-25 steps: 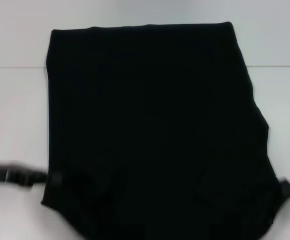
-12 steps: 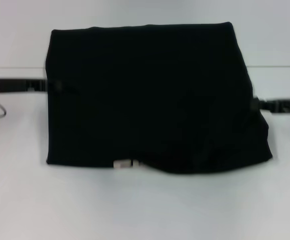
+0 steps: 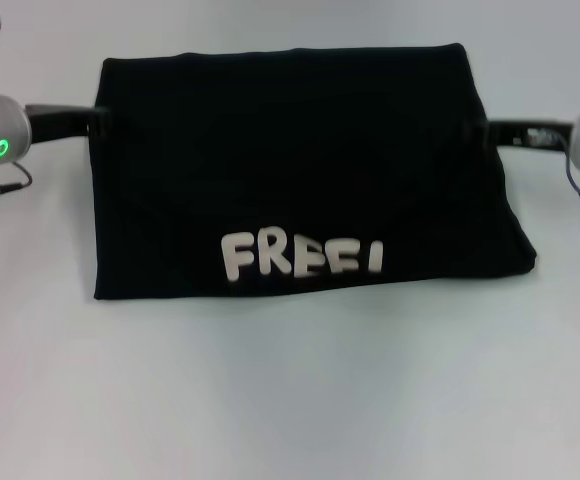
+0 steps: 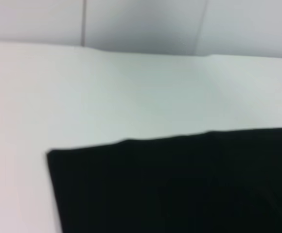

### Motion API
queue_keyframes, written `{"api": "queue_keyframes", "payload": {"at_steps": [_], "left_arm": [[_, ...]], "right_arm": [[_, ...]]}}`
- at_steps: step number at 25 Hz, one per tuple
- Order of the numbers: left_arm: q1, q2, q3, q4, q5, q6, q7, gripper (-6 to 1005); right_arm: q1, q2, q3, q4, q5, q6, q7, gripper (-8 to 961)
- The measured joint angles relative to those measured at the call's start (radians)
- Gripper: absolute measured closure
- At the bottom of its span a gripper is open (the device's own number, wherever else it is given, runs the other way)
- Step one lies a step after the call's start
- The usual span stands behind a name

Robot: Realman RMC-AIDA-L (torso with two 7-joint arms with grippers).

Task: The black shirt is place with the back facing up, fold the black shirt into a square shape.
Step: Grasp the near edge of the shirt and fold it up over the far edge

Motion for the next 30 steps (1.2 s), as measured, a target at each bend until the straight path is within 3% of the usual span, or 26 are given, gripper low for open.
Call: {"api": "queue_keyframes", "payload": {"at_steps": [5,12,20,28,30], "left_arm": [[-0.026,-0.001,0.001,-0.013,-0.017,-0.08,0.021,900],[-0.029,-0.011,0.007,-0.056,-0.023,-0.138,0.054,871],[-0.028,-0.055,0.104,-0.125,-0.023,-0.264,0.107,837],[-0.023,-0.068,0.17,-0.125,-0.023,-0.278,0.107,803],[-0.023,-0.068,0.17,-0.112,-0.022,-0.277,0.107,724]], "right_arm": [[0.051,0.003,-0.001,0.001,0.0,0.073,0.001,896],[0.063,0.006,-0.001,0.052,0.002,0.141,-0.007,867],[0.041,0.069,0.0,0.071,0.025,0.243,-0.021,829],[0.019,0.081,0.0,0.064,0.044,0.241,-0.046,791],[0.01,0.082,0.0,0.049,0.066,0.244,-0.051,630]]}}
